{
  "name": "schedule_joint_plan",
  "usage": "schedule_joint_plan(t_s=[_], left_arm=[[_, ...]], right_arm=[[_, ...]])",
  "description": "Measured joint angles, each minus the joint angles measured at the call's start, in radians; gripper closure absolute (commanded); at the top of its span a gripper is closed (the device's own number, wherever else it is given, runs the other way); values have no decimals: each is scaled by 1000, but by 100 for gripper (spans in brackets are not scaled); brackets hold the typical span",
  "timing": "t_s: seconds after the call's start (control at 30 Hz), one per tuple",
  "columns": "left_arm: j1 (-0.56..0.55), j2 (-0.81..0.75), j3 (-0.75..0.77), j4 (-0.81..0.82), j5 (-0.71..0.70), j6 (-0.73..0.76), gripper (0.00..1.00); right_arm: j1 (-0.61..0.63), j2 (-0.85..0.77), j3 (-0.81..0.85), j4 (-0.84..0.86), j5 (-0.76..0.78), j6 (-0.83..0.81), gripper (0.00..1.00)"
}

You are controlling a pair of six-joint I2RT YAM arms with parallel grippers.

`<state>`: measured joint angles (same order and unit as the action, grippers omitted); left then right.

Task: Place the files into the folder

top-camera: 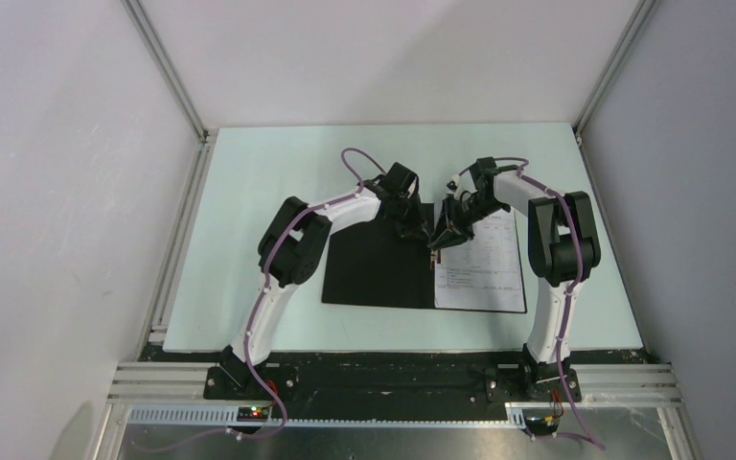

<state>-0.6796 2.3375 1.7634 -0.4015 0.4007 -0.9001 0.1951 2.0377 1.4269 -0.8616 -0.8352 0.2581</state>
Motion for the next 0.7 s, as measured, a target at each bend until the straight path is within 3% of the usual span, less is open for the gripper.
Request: schedule_joint_plan(t_s=[0.7], left_arm=[[2,0,0,0,3,-1,94]], right_arm=[[-8,16,-34,-1,5,2,80]])
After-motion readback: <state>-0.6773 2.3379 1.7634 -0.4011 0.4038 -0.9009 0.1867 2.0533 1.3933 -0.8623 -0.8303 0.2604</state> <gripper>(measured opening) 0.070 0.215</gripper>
